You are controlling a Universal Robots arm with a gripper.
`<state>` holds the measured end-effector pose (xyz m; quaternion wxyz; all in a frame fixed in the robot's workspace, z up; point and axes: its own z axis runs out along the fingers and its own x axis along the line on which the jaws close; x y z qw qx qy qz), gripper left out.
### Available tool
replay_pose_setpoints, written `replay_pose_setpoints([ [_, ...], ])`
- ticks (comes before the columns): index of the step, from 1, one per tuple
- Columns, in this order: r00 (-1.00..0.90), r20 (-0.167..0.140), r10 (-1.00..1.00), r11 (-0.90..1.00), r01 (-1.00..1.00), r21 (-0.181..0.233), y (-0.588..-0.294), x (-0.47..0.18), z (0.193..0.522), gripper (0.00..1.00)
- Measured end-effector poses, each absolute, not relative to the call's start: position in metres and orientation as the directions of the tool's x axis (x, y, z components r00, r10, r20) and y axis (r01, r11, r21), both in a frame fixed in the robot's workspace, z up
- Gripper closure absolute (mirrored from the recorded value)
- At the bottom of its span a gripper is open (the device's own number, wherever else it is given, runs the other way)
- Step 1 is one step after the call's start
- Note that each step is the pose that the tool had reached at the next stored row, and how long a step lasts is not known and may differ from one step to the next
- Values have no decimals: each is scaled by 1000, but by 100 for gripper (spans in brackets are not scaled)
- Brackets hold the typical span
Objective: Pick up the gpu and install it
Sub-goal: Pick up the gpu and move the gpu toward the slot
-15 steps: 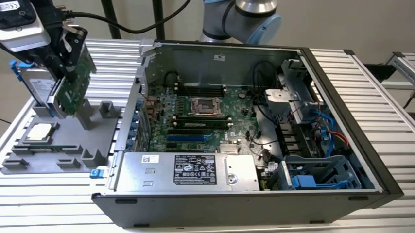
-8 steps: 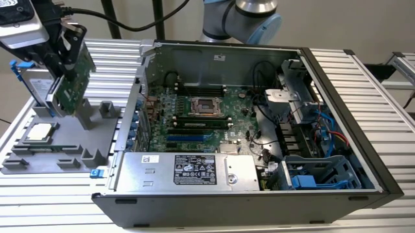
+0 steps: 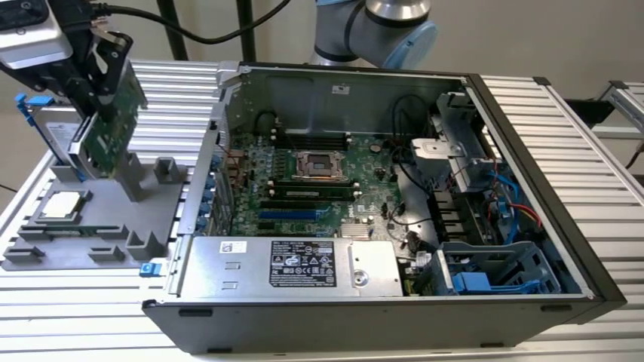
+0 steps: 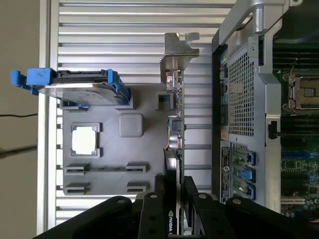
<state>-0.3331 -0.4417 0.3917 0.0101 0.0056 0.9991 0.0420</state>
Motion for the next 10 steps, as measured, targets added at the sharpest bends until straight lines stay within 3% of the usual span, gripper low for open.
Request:
replay_pose_setpoints([
  [10,-1000,-20,12,996,10,84,-442,-333,398,100],
])
